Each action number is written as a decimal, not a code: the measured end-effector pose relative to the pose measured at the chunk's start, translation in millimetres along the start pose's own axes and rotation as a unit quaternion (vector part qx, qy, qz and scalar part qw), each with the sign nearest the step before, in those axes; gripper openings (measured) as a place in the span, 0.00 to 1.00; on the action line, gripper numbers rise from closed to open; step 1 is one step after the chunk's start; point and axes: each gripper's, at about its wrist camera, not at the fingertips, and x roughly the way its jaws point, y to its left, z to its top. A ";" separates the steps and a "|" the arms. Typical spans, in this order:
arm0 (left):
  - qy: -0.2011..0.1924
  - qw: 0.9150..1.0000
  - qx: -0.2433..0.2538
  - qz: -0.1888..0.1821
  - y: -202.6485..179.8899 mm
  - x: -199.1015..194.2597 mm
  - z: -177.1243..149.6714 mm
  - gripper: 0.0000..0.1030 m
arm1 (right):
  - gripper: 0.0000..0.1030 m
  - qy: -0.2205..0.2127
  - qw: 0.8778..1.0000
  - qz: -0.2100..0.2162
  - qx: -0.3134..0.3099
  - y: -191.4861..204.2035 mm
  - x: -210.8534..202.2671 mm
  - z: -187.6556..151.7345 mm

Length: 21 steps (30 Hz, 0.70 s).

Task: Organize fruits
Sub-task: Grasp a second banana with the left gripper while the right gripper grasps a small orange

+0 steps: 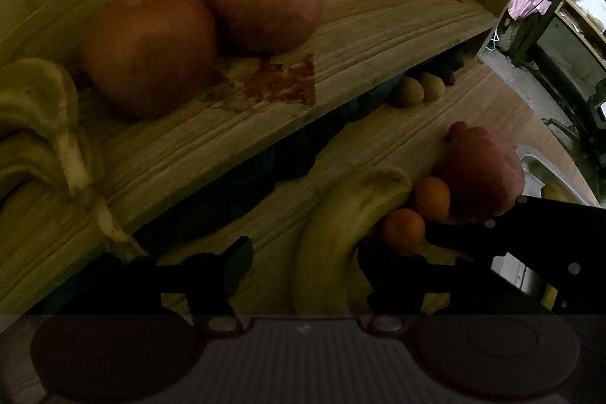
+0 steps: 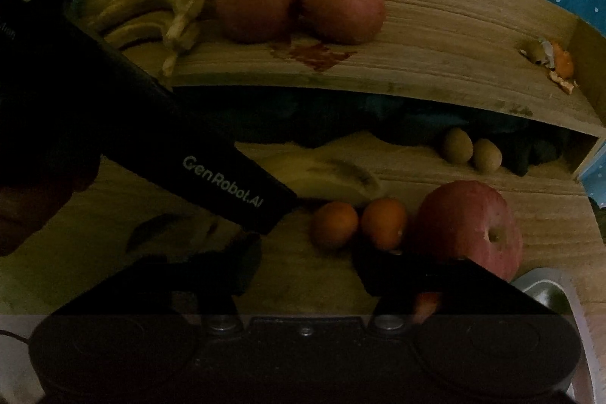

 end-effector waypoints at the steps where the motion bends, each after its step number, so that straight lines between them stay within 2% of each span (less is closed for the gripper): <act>1: -0.001 1.000 0.003 0.000 -0.8 0.3 0.0 0.64 | 0.52 0.000 1.000 -0.001 0.000 -0.1 0.6 0.0; 4: 0.006 1.000 0.009 -0.005 -1.7 2.8 0.2 0.58 | 0.50 0.001 1.000 -0.005 0.001 -0.5 2.1 -0.7; 6: 0.011 1.000 0.010 -0.012 -3.0 4.4 1.5 0.54 | 0.41 0.000 1.000 -0.013 0.002 -2.7 3.1 -0.3; 8: 0.010 1.000 0.014 -0.014 -5.3 5.1 2.8 0.52 | 0.37 0.001 1.000 -0.015 0.006 -5.7 4.9 0.2; 12: 0.014 1.000 0.019 -0.020 -8.5 9.3 6.3 0.45 | 0.37 -0.002 1.000 -0.019 0.010 -7.5 8.6 1.6; 17: 0.019 0.999 0.025 -0.011 -12.2 9.7 6.3 0.41 | 0.37 -0.008 1.000 -0.023 0.011 -10.0 12.6 4.5; 21: 0.021 1.000 0.020 -0.009 -10.7 8.0 4.7 0.38 | 0.32 -0.012 1.000 -0.022 0.007 -11.0 15.3 7.0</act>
